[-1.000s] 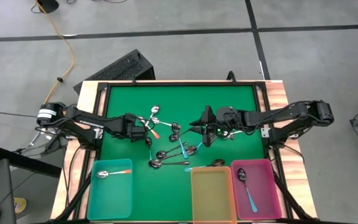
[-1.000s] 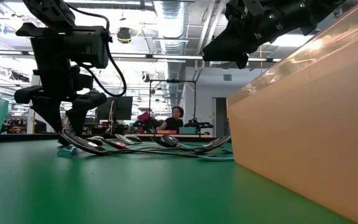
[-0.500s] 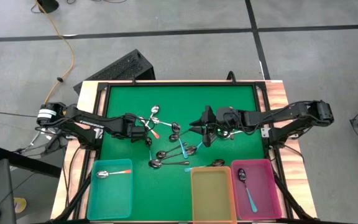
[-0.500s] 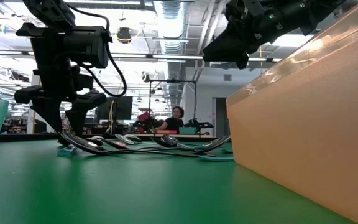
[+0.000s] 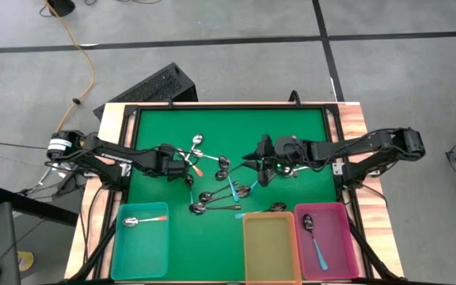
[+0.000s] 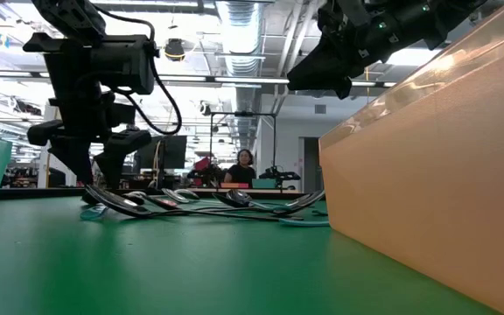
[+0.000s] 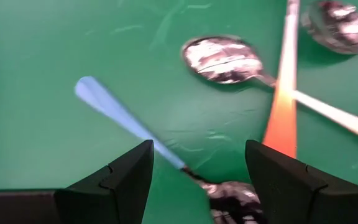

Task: Sort silverware by color (type)
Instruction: Put the black spoon into the orange bin

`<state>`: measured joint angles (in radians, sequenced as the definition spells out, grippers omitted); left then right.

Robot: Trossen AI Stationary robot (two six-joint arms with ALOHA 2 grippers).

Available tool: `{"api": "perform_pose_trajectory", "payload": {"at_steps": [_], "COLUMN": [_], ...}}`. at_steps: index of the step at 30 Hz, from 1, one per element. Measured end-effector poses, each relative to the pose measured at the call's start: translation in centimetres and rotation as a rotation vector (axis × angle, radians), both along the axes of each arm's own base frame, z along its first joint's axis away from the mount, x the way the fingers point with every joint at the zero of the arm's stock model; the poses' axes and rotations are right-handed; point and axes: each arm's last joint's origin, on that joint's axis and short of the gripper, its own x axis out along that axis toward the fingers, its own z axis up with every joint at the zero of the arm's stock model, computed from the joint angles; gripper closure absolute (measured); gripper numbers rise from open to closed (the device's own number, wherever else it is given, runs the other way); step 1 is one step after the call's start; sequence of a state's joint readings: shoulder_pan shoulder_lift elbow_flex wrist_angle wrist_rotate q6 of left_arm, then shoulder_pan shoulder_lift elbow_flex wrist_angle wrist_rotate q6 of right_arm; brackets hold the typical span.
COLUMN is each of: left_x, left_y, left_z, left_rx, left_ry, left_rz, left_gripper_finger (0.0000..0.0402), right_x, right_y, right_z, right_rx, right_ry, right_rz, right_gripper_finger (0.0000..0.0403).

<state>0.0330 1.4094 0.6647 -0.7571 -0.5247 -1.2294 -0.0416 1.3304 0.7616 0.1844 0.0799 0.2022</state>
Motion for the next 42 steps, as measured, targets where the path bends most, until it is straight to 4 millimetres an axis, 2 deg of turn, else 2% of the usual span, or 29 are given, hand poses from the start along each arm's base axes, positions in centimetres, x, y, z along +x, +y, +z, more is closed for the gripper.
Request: {"api": "perform_pose_trajectory", "payload": {"at_steps": [4,8,13,17,23,25,29,33,36,42], "left_x": [0.5,1.0,1.2,1.2,1.2,1.2,1.2,1.4,1.4,1.4], "left_y": [0.0,0.0,0.0,0.0,0.0,0.0,0.1,0.1,0.1,0.1], "left_z": [0.1,0.1,0.2,0.2,0.2,0.2,0.2,0.3,0.3,0.3], "left_rx": [0.005,0.011,0.006,0.004,0.017,0.018,0.028,0.038,0.039,0.042], "left_ry": [-0.038,-0.062,-0.061,-0.052,-0.039,-0.04,-0.037,-0.041,-0.038,-0.03], "left_rz": [-0.037,-0.079,-0.118,-0.137,-0.157,-0.157,-0.172,-0.189,-0.19,-0.203], "left_gripper_finger": [0.0164,0.0164,0.0164,0.0164,0.0164,0.0164,0.0164,0.0164,0.0164,0.0164], "right_x": [0.4,1.2,1.7,1.8,2.3,2.6,3.8,4.6,5.1,5.5], "right_y": [-0.6,-1.0,-2.1,-3.1,-3.2,-3.0,-1.6,0.6,1.6,2.1], "right_z": [-0.8,-2.4,-4.6,-4.9,-3.4,-3.1,-2.1,-3.2,-4.3,-7.3], "right_rx": [0.066,0.102,0.207,0.238,0.105,0.081,0.037,-0.057,-0.063,0.014], "right_ry": [0.007,0.064,0.264,0.421,0.51,0.517,0.422,0.432,0.458,0.572], "right_rz": [-0.194,-0.25,-0.384,-0.461,-0.351,-0.233,0.005,0.156,0.202,0.188], "right_gripper_finger": [0.0275,0.0275,0.0275,0.0275,0.0275,0.0275,0.0275,0.0275,0.0275,0.0275]}}
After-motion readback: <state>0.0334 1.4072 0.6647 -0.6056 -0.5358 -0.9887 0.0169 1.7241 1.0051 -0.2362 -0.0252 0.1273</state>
